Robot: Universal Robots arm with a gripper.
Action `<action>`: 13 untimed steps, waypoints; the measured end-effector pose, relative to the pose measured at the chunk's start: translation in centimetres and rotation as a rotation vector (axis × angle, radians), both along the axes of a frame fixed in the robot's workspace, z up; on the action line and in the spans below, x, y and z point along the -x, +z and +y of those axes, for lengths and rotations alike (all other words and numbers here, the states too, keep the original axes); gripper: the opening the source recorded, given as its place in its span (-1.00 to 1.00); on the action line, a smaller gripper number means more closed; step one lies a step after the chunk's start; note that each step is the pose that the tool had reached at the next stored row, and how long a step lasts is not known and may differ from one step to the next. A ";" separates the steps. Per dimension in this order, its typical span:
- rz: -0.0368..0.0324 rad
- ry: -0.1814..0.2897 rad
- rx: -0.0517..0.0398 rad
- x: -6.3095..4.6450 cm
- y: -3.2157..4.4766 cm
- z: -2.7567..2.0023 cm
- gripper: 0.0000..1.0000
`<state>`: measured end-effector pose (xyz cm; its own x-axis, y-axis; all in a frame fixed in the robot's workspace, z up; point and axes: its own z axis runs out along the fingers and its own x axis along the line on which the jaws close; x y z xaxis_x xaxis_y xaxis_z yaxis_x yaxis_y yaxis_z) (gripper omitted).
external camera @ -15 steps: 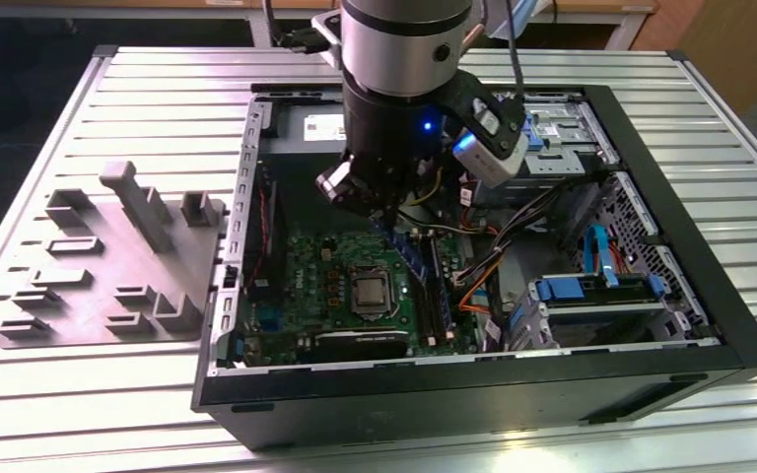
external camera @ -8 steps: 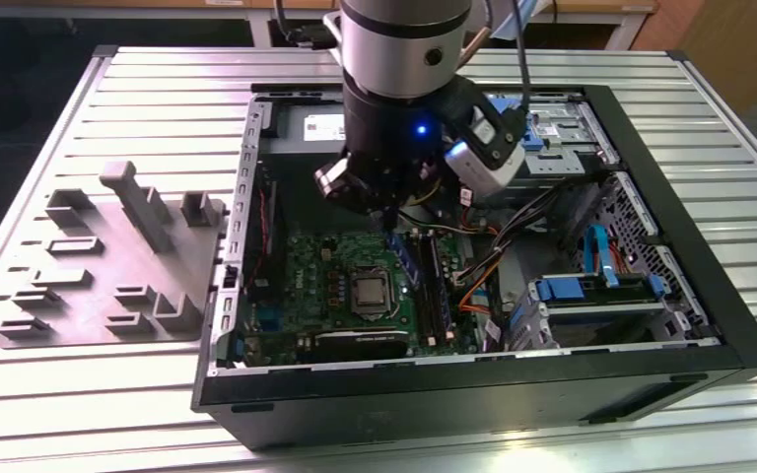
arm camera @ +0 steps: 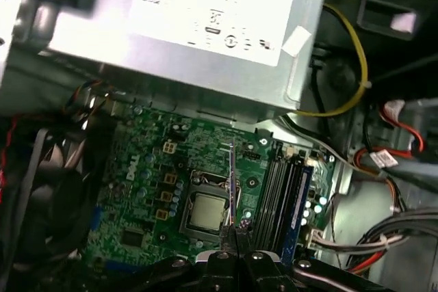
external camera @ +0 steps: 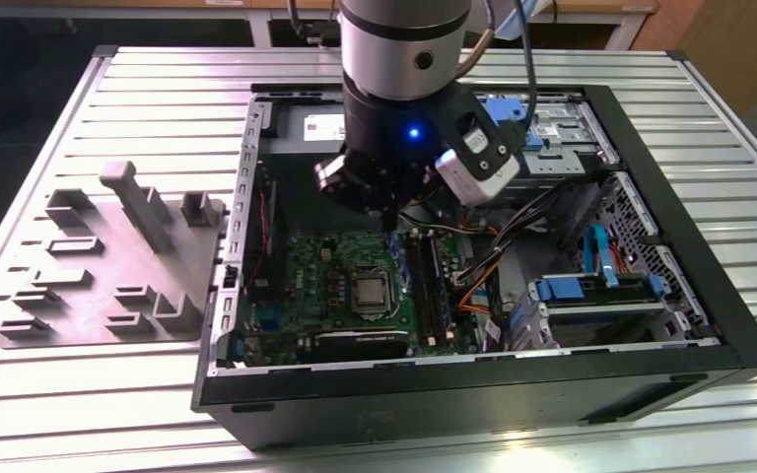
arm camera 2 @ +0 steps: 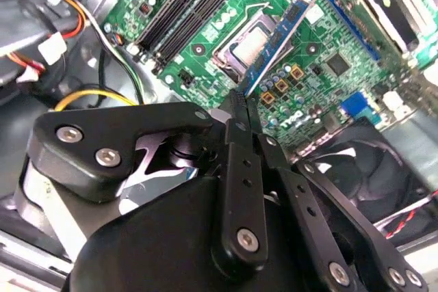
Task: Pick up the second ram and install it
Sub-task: 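Insert the second ram into the second slot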
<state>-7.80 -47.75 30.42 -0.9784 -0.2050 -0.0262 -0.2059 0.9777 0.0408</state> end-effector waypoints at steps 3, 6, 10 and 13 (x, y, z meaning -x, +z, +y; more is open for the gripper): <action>0.0000 -0.054 0.0000 0.0 -0.06 0.00 -0.77; 0.0000 -0.109 -0.0001 0.0 -0.12 0.00 -0.77; -0.0001 -0.181 -0.0002 0.0 -0.22 0.00 -0.77; 0.0001 -0.216 0.0000 0.0 -0.28 0.00 -0.77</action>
<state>-7.80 -47.75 30.14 -0.9996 0.0099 -0.0261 0.0088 0.9991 0.0408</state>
